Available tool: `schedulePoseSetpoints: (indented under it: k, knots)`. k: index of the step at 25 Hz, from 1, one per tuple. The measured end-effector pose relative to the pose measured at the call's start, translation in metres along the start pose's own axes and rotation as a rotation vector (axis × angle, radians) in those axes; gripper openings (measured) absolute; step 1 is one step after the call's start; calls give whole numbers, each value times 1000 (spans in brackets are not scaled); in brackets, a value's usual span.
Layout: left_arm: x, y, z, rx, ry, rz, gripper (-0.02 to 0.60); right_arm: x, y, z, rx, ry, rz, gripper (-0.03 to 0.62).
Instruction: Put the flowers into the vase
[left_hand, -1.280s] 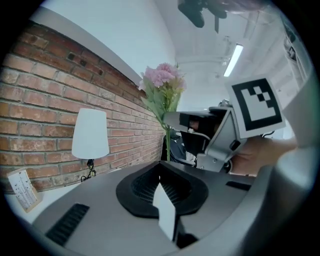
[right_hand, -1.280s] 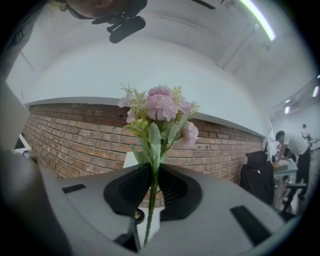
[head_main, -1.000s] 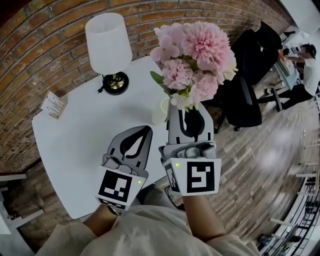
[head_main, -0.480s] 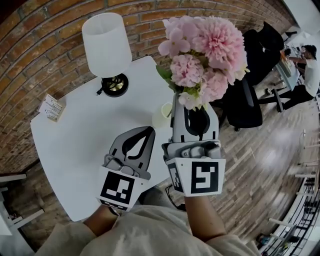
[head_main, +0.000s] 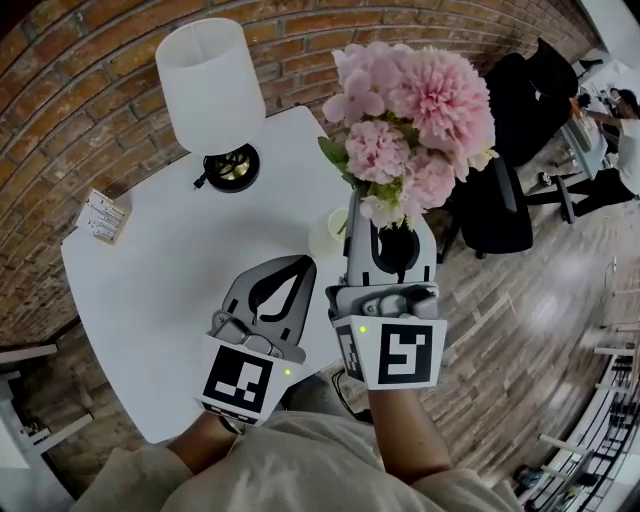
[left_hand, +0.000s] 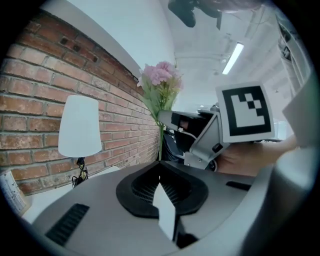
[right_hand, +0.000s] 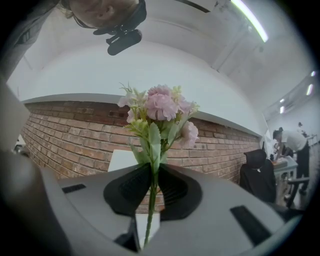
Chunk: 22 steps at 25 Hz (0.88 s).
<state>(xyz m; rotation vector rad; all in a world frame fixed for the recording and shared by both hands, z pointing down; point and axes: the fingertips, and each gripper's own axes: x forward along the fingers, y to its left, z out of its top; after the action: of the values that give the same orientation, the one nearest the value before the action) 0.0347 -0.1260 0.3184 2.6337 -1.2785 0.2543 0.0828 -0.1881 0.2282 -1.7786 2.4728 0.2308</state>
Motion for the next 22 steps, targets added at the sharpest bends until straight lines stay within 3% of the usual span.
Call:
schedulePoseSetpoints:
  k: [22]
  knots:
    - [22,8,-25,-29,71,-17,8,-4,-7,-88,31,66,-25,54]
